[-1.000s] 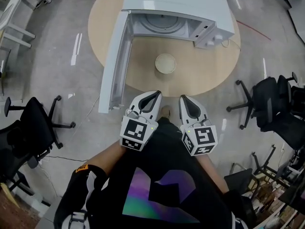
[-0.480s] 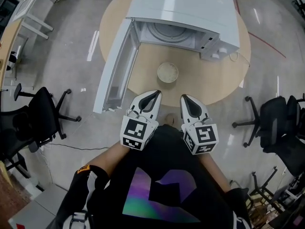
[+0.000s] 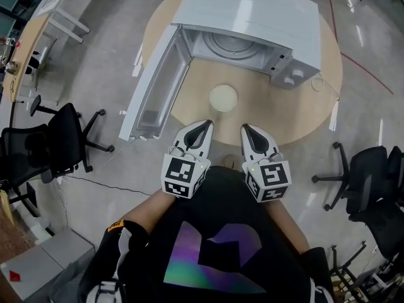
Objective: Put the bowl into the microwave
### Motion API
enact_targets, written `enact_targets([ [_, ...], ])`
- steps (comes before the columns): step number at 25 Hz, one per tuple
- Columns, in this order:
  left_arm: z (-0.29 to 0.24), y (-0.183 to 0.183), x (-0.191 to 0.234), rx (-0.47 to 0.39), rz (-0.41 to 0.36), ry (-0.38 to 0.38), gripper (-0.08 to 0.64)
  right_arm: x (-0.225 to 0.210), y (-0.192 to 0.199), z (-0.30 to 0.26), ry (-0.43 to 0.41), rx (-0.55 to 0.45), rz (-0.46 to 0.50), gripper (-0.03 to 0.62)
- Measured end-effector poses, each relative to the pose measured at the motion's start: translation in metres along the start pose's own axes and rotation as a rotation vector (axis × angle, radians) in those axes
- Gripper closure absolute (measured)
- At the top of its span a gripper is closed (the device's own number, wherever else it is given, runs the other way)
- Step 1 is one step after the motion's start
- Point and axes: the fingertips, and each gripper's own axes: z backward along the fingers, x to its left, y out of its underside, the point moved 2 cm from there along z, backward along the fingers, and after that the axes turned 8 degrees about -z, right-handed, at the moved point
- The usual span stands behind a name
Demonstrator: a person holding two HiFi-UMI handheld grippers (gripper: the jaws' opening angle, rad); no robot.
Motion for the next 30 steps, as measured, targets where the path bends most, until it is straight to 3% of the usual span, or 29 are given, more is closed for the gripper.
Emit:
enact_targets([
  [8, -0.002, 0.003, 0.008, 0.014, 0.014, -0.053, 0.512, -0.007, 0.006, -0.012, -0.026, 0.037, -0.006, 0.577],
  [17, -0.034, -0.006, 0.028, 0.005, -0.007, 0.023, 0.512, -0.019, 0.0, -0.036, 0.05, 0.091, -0.022, 0.577],
  [30, -0.057, -0.014, 0.08, -0.047, 0.035, 0.092, 0.512, -0.025, -0.016, -0.074, 0.165, 0.123, -0.05, 0.577],
])
